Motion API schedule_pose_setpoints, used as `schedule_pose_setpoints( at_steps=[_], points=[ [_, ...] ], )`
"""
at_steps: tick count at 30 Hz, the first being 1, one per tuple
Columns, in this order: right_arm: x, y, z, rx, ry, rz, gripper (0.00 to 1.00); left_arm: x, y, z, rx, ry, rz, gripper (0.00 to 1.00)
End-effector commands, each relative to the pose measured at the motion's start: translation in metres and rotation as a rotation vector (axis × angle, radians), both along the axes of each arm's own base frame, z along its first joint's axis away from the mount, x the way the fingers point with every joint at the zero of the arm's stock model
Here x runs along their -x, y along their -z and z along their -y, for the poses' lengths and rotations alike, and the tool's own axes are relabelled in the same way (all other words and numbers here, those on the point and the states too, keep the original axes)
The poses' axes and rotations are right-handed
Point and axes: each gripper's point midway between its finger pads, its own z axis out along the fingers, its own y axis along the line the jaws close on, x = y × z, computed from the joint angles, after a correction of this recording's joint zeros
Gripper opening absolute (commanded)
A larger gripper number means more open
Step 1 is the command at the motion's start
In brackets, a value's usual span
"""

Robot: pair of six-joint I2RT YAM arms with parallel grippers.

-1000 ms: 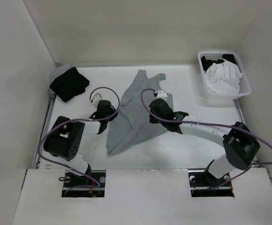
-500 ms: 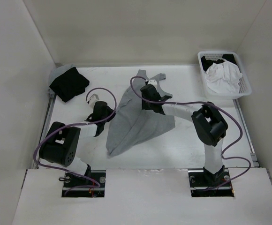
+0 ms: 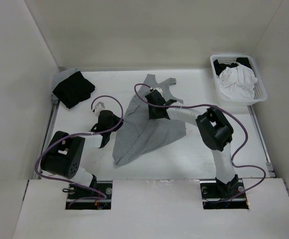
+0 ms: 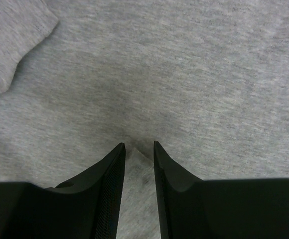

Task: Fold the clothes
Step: Flatten the tank top out

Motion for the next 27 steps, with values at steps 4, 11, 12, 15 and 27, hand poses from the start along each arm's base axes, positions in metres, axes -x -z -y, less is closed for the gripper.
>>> schedule_pose_setpoints(
  at_steps=[4,11,12,15,27],
  points=[
    [-0.002,-0.012,-0.008,-0.024,0.008,0.011,0.27,-0.007,-0.012,0.005,0.076,0.009,0.055,0.05],
    [-0.002,-0.031,0.0,-0.02,0.049,0.07,0.16,-0.007,-0.009,0.005,0.08,0.009,0.047,0.05],
    [-0.001,-0.033,0.001,-0.02,0.049,0.074,0.15,-0.007,-0.009,0.005,0.08,0.007,0.047,0.05],
    [0.004,-0.038,0.001,-0.031,0.051,0.082,0.11,-0.008,-0.009,0.004,0.079,0.004,0.047,0.05],
    [0.041,-0.048,0.013,-0.057,0.064,0.131,0.14,-0.01,-0.005,0.002,0.074,-0.005,0.039,0.05]
  ],
)
